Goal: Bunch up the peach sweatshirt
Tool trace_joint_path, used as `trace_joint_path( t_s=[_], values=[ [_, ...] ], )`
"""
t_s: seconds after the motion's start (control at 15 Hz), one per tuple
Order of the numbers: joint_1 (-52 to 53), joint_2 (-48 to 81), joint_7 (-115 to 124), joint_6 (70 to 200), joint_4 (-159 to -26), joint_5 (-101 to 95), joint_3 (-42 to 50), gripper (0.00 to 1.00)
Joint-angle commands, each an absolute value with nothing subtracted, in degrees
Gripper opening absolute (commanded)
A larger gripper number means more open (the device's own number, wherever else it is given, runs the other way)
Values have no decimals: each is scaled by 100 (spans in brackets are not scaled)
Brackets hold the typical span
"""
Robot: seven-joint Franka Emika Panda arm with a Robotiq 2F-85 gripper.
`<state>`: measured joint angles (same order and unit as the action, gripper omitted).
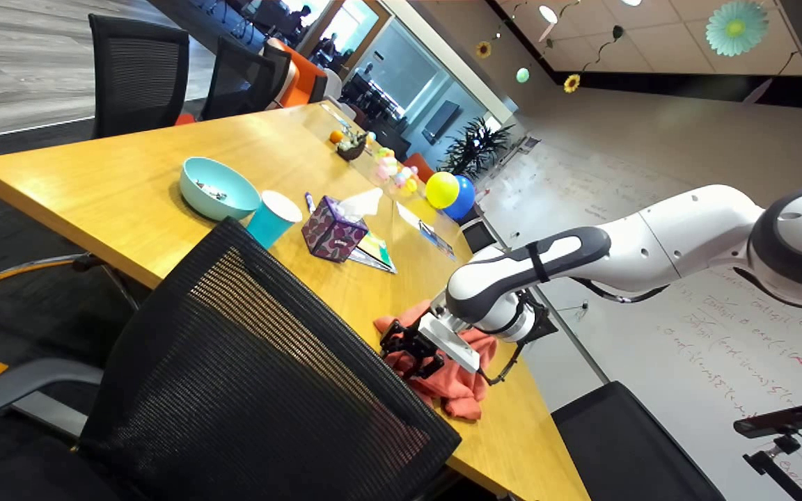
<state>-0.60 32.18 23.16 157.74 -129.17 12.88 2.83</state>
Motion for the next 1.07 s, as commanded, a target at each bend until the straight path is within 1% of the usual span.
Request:
trace_joint_path(
  t_s=[0.0, 0.33, 0.4, 0.6, 0.67, 1.0],
  values=[
    [-216, 3294, 2015, 15832, -12791, 1518, 155, 42],
    [-185, 3260, 2130, 15761, -12786, 1490, 252, 3],
    [-127, 3222, 2239, 15743, -12812, 1460, 336, 0],
    [-249, 2743, 2517, 15826, -13084, 1724, 468, 0],
    [-350, 2507, 2530, 15828, -13184, 1896, 489, 1],
    [-656, 1420, 2704, 15614, -13361, 2465, 799, 1]
  ],
)
